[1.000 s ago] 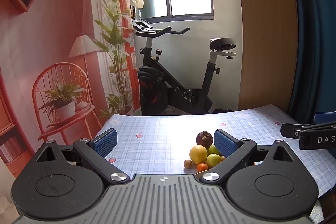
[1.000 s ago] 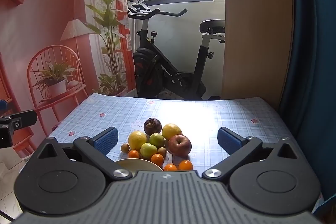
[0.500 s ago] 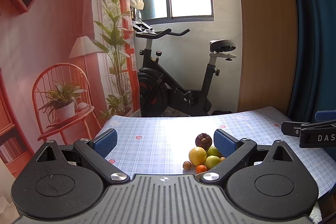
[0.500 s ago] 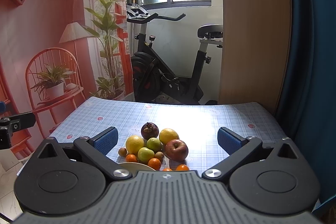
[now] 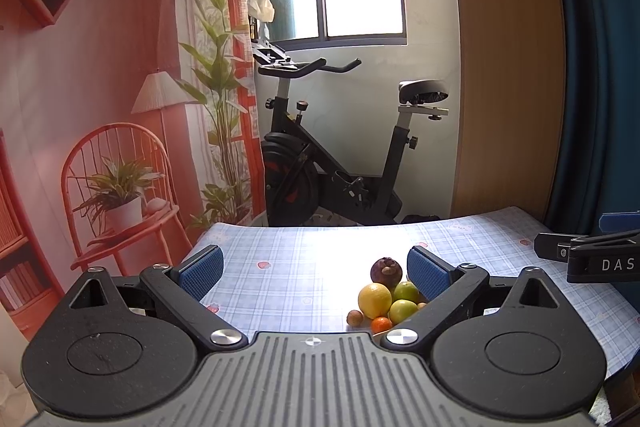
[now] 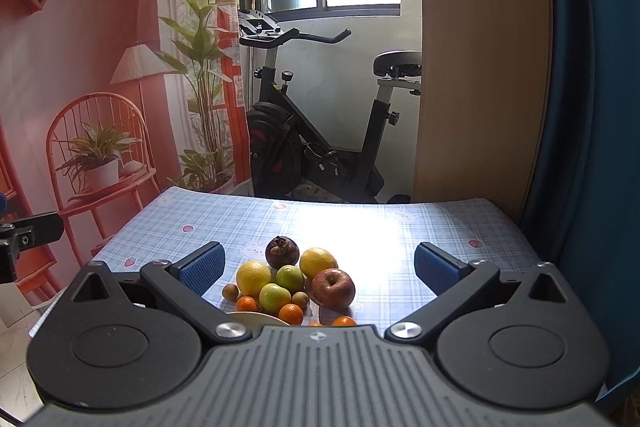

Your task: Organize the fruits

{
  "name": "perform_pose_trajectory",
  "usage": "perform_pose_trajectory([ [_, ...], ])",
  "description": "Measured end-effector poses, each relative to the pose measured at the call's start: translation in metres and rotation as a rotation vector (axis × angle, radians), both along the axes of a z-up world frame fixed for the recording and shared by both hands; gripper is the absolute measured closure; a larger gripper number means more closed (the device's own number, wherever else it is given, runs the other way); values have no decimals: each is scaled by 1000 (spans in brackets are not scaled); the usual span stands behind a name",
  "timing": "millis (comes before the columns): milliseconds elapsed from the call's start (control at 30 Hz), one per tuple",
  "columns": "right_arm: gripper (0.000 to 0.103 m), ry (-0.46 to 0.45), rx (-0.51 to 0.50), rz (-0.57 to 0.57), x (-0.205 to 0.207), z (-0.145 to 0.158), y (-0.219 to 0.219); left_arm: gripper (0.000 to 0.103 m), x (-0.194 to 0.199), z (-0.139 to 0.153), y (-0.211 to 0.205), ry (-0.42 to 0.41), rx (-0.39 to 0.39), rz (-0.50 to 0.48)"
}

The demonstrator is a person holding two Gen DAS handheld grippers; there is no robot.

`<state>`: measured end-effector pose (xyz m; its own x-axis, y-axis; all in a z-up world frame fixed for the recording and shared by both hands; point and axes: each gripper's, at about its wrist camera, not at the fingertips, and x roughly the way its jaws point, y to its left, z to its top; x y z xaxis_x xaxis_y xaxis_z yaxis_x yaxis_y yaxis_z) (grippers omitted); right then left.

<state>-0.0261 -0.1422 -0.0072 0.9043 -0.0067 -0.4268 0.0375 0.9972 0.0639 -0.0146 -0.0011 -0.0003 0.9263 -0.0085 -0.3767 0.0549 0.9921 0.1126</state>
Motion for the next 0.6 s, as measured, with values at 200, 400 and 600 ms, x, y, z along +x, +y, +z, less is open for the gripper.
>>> perform_pose_trajectory([
  [200,0,-3,-3,-1,0,0,0,3,-1,-1,0,-3,-2,0],
  [400,0,-10,-11,-4,-2,0,2,3,-2,-1,-1,-4,-3,-2],
  [600,0,-10,-12,-5,-2,-1,2,3,-3,0,-1,-6,-4,-2],
])
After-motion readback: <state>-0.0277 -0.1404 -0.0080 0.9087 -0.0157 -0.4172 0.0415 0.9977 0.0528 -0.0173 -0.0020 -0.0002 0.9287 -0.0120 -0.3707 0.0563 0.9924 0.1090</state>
